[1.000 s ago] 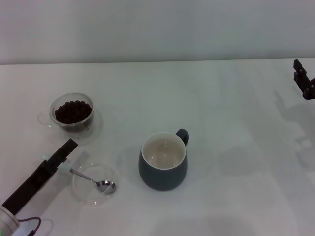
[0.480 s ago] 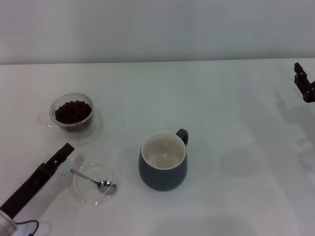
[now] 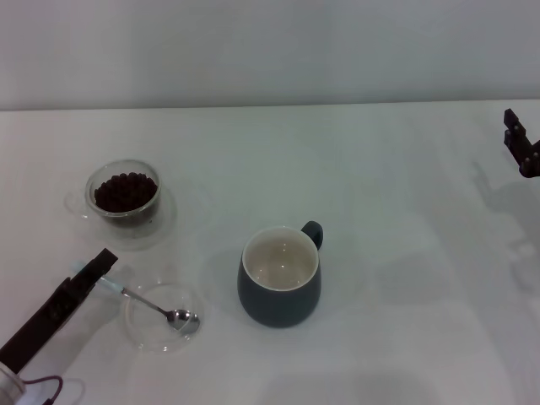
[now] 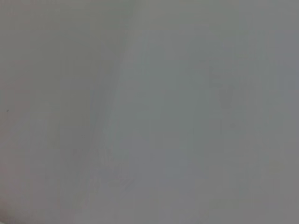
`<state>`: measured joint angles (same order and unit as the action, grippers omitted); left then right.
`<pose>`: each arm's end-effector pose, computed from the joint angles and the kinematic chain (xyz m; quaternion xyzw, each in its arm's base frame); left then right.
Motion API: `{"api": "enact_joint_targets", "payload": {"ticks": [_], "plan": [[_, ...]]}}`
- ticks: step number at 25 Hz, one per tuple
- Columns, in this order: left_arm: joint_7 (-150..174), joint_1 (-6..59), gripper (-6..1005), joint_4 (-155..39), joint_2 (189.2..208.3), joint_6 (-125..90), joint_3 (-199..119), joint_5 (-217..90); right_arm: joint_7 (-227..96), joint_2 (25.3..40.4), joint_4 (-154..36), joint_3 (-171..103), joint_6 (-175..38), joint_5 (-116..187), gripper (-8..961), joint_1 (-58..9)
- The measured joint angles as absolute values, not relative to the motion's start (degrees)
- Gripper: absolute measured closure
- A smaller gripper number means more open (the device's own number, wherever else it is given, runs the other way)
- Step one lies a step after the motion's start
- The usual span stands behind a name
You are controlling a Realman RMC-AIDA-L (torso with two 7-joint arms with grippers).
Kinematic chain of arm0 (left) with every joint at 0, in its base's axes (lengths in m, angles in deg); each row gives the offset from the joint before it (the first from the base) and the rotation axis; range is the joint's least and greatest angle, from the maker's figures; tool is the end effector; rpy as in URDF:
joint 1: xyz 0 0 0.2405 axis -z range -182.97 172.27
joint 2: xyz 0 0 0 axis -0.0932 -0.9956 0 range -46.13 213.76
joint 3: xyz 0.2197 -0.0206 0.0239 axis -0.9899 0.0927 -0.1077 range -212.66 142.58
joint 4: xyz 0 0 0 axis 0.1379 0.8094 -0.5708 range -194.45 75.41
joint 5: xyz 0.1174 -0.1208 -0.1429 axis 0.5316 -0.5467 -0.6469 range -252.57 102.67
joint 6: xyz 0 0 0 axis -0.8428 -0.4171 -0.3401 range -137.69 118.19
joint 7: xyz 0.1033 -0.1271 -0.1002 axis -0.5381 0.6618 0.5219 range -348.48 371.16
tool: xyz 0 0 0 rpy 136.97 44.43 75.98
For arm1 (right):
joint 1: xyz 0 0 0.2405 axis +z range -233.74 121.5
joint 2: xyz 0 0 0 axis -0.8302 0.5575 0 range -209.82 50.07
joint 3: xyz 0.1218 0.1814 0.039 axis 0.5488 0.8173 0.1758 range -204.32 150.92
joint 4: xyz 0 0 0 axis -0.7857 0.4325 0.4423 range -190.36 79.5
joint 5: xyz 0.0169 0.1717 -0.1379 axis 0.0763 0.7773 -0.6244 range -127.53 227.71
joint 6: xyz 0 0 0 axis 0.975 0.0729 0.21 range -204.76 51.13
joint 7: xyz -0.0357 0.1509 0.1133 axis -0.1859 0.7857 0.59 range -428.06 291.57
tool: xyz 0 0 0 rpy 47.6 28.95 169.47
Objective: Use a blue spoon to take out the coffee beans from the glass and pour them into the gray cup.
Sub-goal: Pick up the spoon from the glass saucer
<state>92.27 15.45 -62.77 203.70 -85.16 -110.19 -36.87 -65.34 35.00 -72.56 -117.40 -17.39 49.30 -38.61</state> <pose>-0.3133 0.2856 -0.0751 -0.6002 -0.6167 -0.4515 0.2358 0.3354 0.3699 0.0347 -0.7358 0.1353 0.1857 0.6370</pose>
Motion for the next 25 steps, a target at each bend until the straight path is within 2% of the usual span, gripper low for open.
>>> {"api": "enact_joint_targets", "payload": {"ticks": [13, 19, 25], "plan": [[92.5, 15.6, 871, -62.1, 203.7, -85.1, -110.1, -37.1, -65.7, 35.0, -72.6, -117.3, -17.5, 49.3, 391, -38.3], [91.9, 13.5, 872, -59.0, 203.36, -87.7, -110.1, -37.1, -65.7, 34.99, -72.5, -117.3, -17.6, 49.5, 391, -38.3], [90.9, 7.8, 872, -49.9, 202.69, -88.4, -110.1, -37.5, -65.7, 34.99, -72.4, -117.2, -17.5, 49.3, 392, -38.5]]}}
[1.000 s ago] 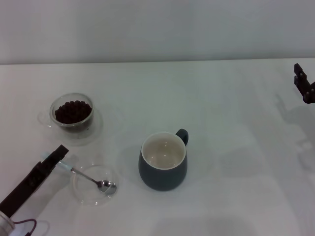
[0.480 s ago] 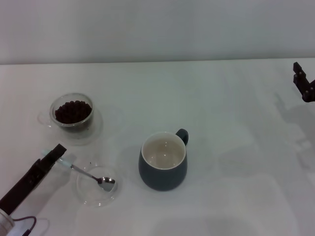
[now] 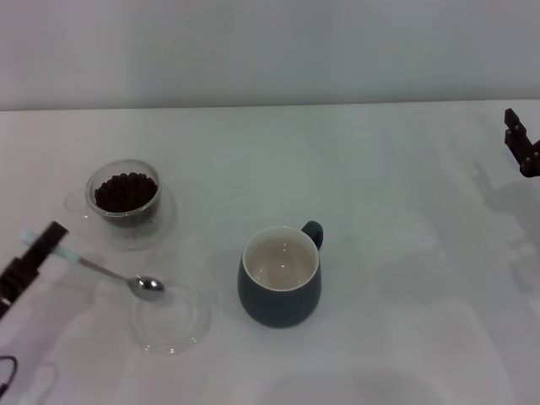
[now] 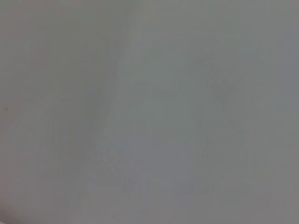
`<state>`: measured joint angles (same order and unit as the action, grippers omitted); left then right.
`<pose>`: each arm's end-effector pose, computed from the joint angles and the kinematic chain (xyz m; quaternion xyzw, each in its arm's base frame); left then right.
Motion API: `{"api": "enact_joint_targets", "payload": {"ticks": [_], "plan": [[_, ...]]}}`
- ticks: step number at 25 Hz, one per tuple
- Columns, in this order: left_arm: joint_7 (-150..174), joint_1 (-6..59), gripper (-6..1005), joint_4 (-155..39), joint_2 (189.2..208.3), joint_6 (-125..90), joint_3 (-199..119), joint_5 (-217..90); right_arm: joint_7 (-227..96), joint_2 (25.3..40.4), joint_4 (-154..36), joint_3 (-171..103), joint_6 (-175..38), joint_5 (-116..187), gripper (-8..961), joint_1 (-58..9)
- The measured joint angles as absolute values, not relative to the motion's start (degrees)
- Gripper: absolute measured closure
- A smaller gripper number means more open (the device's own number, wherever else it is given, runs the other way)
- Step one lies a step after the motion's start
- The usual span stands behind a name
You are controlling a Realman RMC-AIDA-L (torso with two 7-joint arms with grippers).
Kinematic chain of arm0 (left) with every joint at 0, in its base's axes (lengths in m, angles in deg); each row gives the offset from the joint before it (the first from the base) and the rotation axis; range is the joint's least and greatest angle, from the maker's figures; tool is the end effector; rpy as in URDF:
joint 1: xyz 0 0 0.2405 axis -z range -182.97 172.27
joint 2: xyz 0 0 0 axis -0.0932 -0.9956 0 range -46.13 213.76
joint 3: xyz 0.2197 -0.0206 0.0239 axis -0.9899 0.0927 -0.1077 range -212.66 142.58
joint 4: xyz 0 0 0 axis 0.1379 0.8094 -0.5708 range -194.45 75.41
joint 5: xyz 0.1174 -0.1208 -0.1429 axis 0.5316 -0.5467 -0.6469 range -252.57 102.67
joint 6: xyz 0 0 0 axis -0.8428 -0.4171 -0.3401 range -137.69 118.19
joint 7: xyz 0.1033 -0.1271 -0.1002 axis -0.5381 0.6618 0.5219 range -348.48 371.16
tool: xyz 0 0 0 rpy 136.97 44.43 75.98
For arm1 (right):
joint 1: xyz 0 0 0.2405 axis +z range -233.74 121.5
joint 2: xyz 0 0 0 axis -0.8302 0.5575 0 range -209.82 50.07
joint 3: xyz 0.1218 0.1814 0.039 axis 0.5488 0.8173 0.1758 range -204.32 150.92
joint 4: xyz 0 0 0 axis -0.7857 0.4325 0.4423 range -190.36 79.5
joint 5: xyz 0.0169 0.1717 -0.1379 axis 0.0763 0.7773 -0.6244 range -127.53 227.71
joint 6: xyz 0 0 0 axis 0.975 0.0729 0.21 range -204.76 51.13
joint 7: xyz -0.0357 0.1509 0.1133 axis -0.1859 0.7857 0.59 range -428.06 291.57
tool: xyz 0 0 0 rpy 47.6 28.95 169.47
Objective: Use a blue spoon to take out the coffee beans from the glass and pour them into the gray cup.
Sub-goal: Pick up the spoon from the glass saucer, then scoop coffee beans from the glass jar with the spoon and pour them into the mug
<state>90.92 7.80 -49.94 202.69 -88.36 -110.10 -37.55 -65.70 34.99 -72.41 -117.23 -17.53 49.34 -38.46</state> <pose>-0.3083 0.2913 -0.0316 -0.6177 -0.5437 -0.5013 0.2674 0.3360 0.3704 0.0351 -0.7356 0.1343 0.1827 0.6383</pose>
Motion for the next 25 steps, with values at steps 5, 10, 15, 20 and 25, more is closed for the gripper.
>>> {"api": "enact_joint_targets", "payload": {"ticks": [5, 10, 15, 20, 25], "plan": [[90.8, 5.8, 871, -45.0, 201.85, -89.2, -110.1, -37.5, -65.8, 34.99, -71.8, -117.2, -17.3, 49.3, 392, -38.4], [91.4, 6.0, 871, -40.6, 198.76, -90.3, -110.1, -37.2, -65.8, 34.99, -71.8, -117.2, -17.3, 49.5, 392, -38.3], [92.5, 8.3, 871, -39.8, 195.47, -90.6, -110.1, -37.2, -65.8, 34.99, -71.8, -117.2, -17.4, 49.5, 392, -38.2], [96.3, 11.6, 872, -40.1, 191.85, -89.4, -110.2, -36.4, -65.8, 35.09, -71.8, -117.4, -17.5, 49.4, 392, -38.0], [99.4, 14.9, 871, -39.7, 188.95, -86.4, -110.1, -33.6, -65.4, 35.23, -71.4, -117.6, -17.6, 49.3, 393, -37.7]]}}
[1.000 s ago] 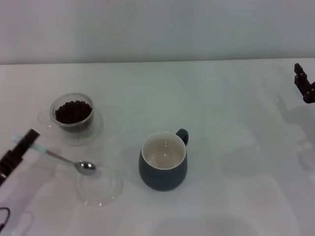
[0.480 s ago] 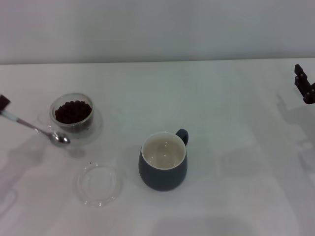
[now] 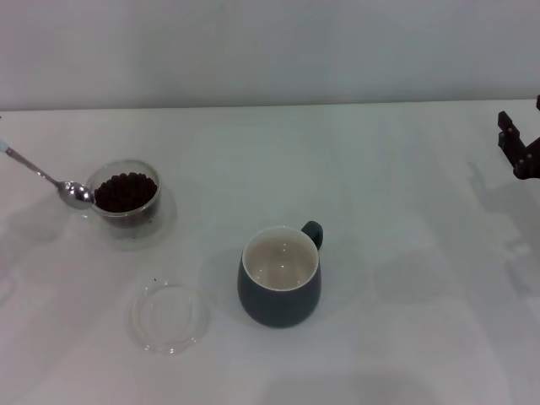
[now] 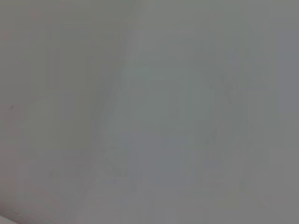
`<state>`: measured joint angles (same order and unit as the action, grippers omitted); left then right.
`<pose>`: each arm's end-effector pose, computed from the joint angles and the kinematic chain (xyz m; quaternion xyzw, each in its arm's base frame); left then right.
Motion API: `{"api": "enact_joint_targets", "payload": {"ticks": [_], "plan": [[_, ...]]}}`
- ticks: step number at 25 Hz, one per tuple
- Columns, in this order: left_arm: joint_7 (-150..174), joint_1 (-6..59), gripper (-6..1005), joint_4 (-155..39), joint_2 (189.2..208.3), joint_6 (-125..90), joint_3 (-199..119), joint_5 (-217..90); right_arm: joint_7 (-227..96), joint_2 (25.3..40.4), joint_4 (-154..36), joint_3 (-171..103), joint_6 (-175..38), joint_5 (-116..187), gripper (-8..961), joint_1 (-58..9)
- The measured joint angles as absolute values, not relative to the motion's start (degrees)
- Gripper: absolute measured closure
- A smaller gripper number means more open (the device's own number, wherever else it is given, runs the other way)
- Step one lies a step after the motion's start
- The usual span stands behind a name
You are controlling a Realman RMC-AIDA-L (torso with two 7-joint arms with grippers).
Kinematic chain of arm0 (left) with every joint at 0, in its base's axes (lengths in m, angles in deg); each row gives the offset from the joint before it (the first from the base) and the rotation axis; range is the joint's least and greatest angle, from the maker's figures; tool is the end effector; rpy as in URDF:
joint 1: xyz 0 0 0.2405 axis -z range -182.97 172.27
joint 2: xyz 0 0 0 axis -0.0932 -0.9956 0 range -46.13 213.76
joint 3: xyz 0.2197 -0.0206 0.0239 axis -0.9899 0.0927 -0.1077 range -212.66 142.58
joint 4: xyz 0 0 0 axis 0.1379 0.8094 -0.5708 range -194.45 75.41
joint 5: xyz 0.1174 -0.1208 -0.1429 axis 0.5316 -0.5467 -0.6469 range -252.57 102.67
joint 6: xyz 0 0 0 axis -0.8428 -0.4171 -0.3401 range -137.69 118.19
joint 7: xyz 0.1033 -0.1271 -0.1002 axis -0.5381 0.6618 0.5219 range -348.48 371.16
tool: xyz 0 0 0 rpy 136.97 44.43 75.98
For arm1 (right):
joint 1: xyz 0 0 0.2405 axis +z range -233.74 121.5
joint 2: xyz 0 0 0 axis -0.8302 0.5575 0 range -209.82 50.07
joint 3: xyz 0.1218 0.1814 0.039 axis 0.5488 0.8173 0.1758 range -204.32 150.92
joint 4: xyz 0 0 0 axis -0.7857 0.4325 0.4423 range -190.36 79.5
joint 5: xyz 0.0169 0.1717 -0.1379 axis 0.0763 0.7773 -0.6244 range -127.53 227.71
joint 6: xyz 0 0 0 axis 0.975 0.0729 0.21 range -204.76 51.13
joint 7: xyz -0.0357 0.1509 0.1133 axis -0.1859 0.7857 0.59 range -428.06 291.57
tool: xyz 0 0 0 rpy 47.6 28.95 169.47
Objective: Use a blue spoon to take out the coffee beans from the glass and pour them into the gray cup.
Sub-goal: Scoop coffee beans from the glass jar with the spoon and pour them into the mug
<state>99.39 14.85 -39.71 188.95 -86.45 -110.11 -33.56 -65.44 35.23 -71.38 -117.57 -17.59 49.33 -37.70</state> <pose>-0.2838 0.3666 0.0698 -0.7121 -0.4402 -0.4772 0.2672 0.3352 0.3712 0.0300 -0.7397 0.1376 0.1826 0.6329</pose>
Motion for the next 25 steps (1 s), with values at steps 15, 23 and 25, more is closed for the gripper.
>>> {"api": "enact_joint_targets", "payload": {"ticks": [15, 23, 25], "plan": [[100.4, 22.4, 871, -40.0, 187.56, -74.9, -110.3, -27.2, -65.2, 35.51, -71.1, -118.4, -17.6, 49.5, 393, -36.9], [100.7, 25.6, 871, -40.1, 188.51, -70.4, -110.2, -24.3, -63.9, 35.62, -71.3, -119.6, -17.5, 49.8, 393, -36.9], [100.7, 26.1, 871, -40.2, 188.64, -69.1, -110.2, -23.5, -63.6, 35.62, -71.3, -119.8, -17.3, 49.8, 392, -36.9]]}}
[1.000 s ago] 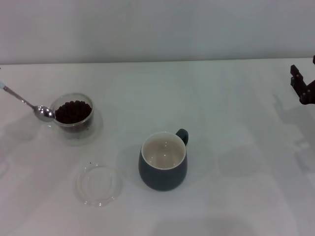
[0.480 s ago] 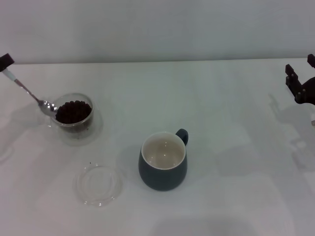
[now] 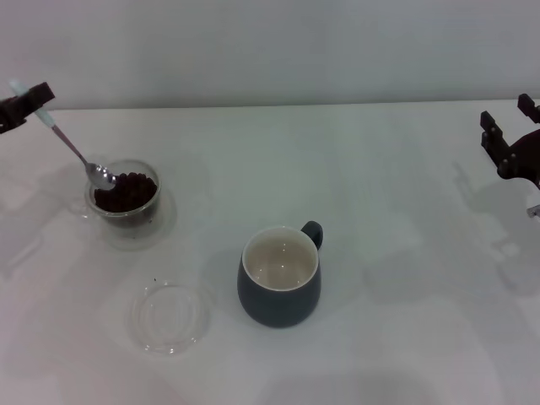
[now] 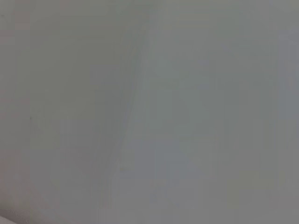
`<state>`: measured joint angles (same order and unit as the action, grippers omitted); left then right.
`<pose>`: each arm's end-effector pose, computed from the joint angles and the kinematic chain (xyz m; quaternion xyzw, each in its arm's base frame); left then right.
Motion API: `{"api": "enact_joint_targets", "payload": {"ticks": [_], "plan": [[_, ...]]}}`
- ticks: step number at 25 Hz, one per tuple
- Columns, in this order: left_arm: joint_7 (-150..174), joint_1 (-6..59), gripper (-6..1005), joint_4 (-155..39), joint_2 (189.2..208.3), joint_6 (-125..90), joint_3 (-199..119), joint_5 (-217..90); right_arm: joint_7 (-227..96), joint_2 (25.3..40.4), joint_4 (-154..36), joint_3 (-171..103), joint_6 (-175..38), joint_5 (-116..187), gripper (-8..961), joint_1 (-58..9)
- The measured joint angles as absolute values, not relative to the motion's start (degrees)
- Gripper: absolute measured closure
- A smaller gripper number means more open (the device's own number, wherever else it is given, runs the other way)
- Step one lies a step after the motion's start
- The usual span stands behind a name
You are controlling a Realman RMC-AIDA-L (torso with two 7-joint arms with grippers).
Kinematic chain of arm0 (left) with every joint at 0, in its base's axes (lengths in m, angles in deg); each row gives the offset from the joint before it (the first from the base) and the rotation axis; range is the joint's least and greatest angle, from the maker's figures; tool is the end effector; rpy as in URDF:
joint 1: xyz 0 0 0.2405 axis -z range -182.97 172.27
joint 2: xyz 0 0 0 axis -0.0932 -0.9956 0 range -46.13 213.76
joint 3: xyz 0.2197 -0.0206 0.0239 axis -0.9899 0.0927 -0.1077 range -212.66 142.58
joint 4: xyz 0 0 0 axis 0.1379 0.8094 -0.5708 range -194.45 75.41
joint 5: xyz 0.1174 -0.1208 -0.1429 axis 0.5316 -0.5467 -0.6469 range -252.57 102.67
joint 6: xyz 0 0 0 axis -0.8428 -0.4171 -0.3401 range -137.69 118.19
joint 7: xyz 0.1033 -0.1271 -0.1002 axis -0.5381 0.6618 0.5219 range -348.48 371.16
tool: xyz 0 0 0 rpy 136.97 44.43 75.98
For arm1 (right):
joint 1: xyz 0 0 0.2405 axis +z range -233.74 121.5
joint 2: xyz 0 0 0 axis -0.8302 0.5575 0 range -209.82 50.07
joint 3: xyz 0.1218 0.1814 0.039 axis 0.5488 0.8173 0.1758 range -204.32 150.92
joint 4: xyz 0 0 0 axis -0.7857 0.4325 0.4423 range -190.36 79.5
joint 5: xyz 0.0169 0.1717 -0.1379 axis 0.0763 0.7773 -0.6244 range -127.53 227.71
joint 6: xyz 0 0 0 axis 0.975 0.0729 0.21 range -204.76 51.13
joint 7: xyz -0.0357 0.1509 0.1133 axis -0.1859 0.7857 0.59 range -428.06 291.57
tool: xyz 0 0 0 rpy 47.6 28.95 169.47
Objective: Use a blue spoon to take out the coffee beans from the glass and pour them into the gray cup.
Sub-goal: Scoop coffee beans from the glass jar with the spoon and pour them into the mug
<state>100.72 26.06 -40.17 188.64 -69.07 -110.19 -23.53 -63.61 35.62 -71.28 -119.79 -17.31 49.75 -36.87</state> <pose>-0.2679 0.4321 0.0452 -0.7575 -0.4422 -0.3675 0.3092 0.3248 0.3737 0.0197 -0.7487 0.1407 0.2001 0.6162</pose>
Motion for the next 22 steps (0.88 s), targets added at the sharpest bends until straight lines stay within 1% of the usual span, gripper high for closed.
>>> {"api": "enact_joint_targets", "payload": {"ticks": [22], "plan": [[103.5, 30.0, 872, -39.7, 190.06, -60.9, -110.5, -16.1, -61.9, 35.61, -71.4, -122.7, -16.9, 49.9, 392, -37.0]]}}
